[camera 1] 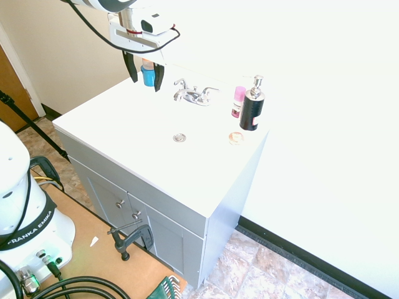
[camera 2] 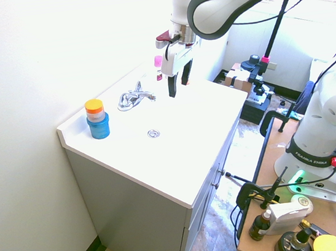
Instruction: Turn off the hot water
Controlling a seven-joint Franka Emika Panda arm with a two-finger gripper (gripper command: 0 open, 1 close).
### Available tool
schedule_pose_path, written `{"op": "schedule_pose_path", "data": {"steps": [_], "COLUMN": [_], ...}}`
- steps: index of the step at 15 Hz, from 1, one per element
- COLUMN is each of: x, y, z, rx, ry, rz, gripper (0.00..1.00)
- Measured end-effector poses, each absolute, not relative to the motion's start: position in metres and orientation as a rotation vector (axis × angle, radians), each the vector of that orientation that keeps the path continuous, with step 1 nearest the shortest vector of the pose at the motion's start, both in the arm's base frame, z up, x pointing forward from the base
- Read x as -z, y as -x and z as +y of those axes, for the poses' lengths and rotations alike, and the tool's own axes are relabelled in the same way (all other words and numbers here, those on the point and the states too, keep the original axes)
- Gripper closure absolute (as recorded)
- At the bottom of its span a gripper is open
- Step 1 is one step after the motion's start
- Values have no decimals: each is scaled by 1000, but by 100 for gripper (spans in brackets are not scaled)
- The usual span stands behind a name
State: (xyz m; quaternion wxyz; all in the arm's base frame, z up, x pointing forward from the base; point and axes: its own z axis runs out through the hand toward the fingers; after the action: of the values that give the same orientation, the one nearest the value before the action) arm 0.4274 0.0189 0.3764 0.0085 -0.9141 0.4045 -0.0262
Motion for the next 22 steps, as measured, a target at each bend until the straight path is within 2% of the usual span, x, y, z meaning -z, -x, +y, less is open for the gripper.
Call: {"op": "schedule_pose_path", "data": {"steps": [4,7,12,17,22], "x": [-378,-372,-343,-308,-303], "y": [-440,-473,-529,-566,-577], "z": [34,56,43,37,45], "rx": [140,294,566,616,544], "ry": [2825,2792,2767,2785,2770], "rz": [1388,1562,1762,1807,1802], "gripper": [0,0,0,0,0]}}
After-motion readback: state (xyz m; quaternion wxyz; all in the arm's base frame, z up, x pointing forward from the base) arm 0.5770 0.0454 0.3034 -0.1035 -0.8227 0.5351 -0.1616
